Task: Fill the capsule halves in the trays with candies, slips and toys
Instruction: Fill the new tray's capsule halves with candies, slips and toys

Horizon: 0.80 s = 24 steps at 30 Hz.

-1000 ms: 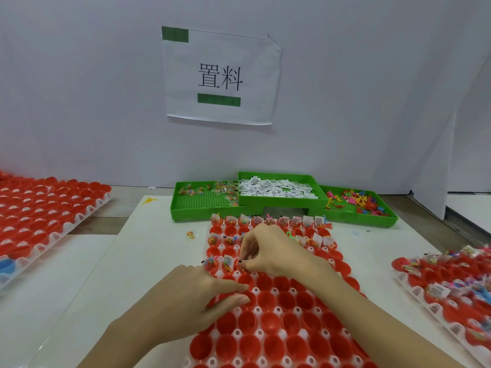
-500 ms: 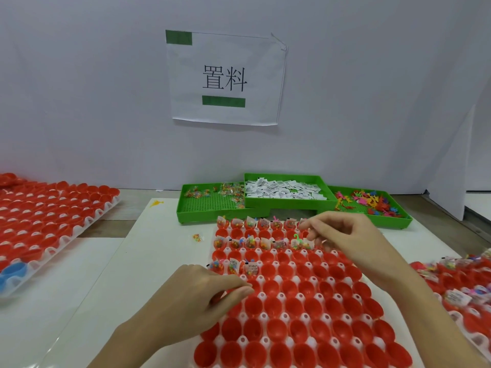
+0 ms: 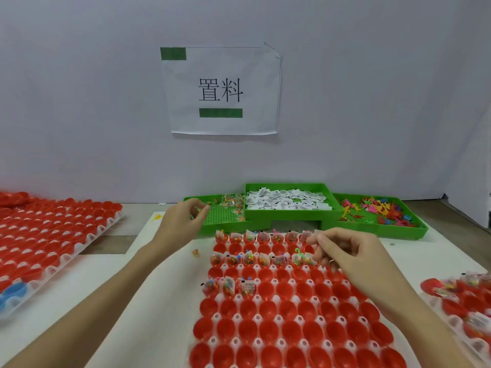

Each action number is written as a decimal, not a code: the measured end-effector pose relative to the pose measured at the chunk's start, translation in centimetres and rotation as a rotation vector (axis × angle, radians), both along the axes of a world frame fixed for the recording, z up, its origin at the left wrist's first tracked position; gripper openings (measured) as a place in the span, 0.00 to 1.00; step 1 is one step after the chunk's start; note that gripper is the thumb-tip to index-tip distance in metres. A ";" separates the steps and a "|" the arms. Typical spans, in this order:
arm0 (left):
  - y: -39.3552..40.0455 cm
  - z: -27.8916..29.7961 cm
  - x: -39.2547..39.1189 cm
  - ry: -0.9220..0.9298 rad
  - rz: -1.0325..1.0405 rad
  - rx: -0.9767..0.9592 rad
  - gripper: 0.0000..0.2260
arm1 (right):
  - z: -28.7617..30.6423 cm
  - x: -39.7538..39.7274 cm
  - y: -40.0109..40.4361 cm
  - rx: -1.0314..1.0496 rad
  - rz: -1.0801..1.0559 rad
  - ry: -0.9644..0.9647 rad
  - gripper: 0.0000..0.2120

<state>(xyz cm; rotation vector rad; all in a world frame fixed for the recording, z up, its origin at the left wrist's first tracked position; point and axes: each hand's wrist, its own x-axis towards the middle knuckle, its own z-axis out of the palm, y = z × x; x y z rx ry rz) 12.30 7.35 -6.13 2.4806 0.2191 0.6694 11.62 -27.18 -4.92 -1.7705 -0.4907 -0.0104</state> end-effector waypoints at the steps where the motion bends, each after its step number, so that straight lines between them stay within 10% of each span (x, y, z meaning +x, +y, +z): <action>1: 1.1 -0.2 1.8 0.057 0.037 0.062 0.12 | -0.1 0.1 -0.1 -0.006 -0.004 -0.002 0.10; 13: 5.4 -2.2 9.3 0.375 0.056 0.425 0.13 | -1.0 0.8 -0.2 -0.040 -0.002 -0.027 0.11; 24: 5.4 -1.4 6.9 0.057 0.119 0.292 0.02 | -0.8 0.6 0.0 -0.054 -0.011 -0.006 0.12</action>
